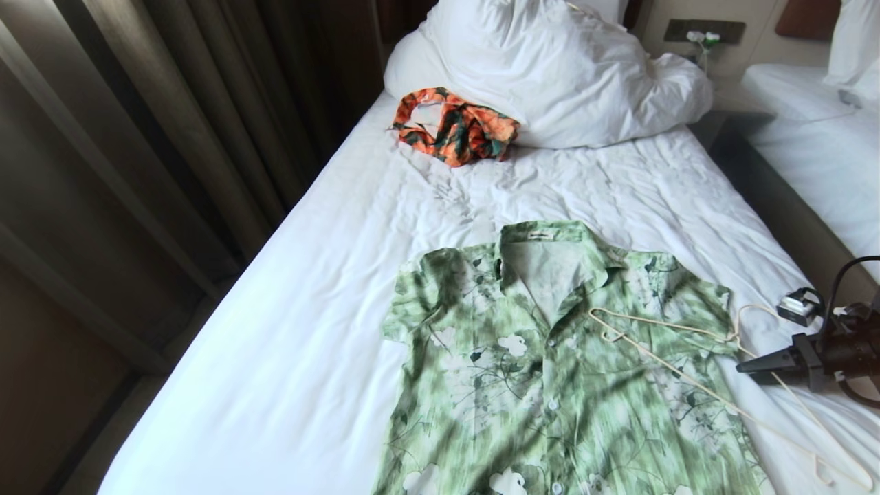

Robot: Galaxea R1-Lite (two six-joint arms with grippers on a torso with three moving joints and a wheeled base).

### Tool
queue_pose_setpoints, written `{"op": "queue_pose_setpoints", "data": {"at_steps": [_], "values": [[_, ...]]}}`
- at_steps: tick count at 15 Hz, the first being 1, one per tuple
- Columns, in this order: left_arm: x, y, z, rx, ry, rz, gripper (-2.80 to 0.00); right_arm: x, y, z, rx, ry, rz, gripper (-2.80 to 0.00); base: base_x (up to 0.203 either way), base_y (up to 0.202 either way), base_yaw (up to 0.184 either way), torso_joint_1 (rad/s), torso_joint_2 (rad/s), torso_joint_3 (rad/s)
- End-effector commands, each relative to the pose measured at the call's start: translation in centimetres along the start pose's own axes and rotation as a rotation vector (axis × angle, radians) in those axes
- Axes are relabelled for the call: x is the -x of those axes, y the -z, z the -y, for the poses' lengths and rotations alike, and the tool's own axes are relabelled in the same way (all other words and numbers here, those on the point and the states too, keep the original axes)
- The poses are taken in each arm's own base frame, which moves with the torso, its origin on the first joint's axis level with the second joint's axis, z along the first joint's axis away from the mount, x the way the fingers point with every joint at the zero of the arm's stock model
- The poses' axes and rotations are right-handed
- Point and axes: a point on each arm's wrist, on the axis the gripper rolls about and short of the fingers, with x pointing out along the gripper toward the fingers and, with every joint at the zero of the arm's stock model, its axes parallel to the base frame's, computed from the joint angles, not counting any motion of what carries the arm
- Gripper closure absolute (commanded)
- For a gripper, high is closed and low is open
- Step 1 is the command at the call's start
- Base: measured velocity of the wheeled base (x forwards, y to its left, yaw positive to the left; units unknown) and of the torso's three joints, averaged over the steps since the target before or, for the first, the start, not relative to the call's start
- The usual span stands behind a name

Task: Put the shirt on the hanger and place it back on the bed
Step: Lift the shirt and hanger

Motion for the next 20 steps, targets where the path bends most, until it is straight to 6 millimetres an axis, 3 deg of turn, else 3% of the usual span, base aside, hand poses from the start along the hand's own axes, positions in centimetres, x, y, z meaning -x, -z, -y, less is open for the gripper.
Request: {"op": "queue_pose_setpoints", "data": {"at_steps": [1,6,12,17,20], "values": [[0.0,0.0,0.0,0.0,0.0,-0.001,0.0,0.2,0.0,-0.2,0.003,-0.004,0.005,0.0,0.0,0.0,0.0,0.0,0.0,0.0],[0.0,0.0,0.0,0.0,0.0,-0.002,0.0,2.7,0.2,-1.4,0.015,0.048,0.036,0.0,0.0,0.0,0.0,0.0,0.0,0.0],[0.0,0.0,0.0,0.0,0.0,-0.002,0.0,6.9,0.8,-5.6,0.094,0.128,0.072,0.0,0.0,0.0,0.0,0.0,0.0,0.0],[0.0,0.0,0.0,0.0,0.0,-0.001,0.0,8.6,1.1,-9.2,0.247,0.166,0.075,0.0,0.0,0.0,0.0,0.0,0.0,0.0],[0.0,0.0,0.0,0.0,0.0,-0.002,0.0,8.8,1.1,-10.4,0.338,0.19,0.061,0.0,0.0,0.0,0.0,0.0,0.0,0.0]]}}
